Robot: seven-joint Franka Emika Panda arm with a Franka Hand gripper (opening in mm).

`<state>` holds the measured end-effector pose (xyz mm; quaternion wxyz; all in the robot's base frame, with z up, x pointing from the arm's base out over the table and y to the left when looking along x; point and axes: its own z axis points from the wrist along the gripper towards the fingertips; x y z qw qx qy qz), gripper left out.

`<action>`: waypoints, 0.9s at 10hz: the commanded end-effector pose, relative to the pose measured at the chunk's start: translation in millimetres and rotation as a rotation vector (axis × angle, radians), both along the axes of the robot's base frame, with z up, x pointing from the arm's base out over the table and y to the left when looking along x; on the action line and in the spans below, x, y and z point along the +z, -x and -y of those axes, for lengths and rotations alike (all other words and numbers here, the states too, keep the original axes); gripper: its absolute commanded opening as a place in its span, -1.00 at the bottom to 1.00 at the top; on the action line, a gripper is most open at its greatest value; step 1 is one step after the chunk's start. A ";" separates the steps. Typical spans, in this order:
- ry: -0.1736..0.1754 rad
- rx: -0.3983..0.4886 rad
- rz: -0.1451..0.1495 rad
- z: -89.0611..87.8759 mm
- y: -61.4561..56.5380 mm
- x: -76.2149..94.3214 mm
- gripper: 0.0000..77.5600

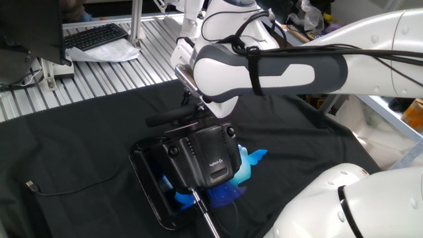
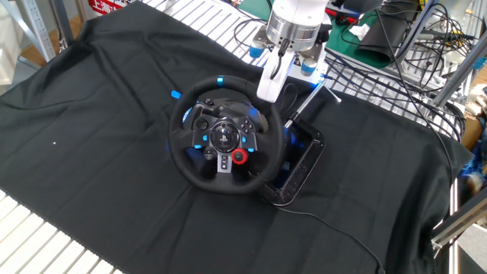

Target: Rotate the steering wheel 90 degrees counterclockwise

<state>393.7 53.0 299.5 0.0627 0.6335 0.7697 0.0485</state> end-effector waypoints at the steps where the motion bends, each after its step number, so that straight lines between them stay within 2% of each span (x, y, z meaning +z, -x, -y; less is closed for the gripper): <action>1: -0.007 0.103 0.006 6.2 -1.8 7.5 -0.97; 5: -0.023 0.161 0.000 10.5 0.2 13.3 -0.97; 6: -0.025 0.207 -0.003 12.3 0.0 14.1 -0.97; 9: -0.030 0.229 0.007 16.8 -2.9 11.6 -0.97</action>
